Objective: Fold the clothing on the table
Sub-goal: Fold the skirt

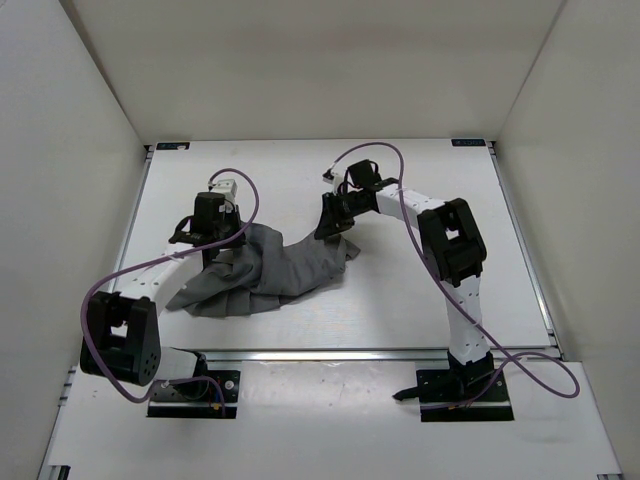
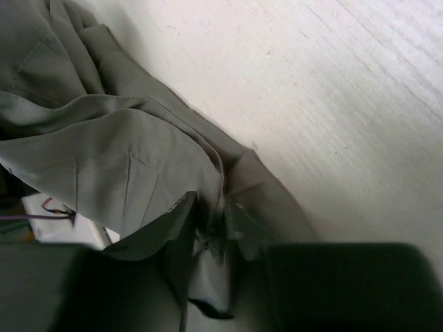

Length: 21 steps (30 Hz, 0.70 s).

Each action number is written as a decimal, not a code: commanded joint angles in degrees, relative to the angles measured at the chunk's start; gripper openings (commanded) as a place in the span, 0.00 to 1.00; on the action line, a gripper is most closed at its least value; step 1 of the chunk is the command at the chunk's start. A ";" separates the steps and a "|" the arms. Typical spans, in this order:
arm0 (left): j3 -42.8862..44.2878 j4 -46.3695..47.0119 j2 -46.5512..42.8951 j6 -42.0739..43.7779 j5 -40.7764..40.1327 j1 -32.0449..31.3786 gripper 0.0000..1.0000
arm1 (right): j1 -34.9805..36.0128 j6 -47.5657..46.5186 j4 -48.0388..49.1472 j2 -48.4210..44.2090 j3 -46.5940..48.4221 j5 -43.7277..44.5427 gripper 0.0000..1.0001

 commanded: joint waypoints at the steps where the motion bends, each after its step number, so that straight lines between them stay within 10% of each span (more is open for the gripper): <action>1: -0.21 0.67 -2.67 0.53 0.95 -0.10 0.00 | 0.28 -0.32 -0.67 0.98 1.97 -1.02 0.16; 3: -0.55 0.67 -2.85 0.53 0.61 -0.18 0.00 | 0.45 -0.67 -1.99 1.34 2.68 -0.15 0.00; 21: 20.60 -1.52 6.28 1.94 12.90 -0.10 0.00 | -16.85 -4.98 -8.23 -22.54 14.54 10.84 0.00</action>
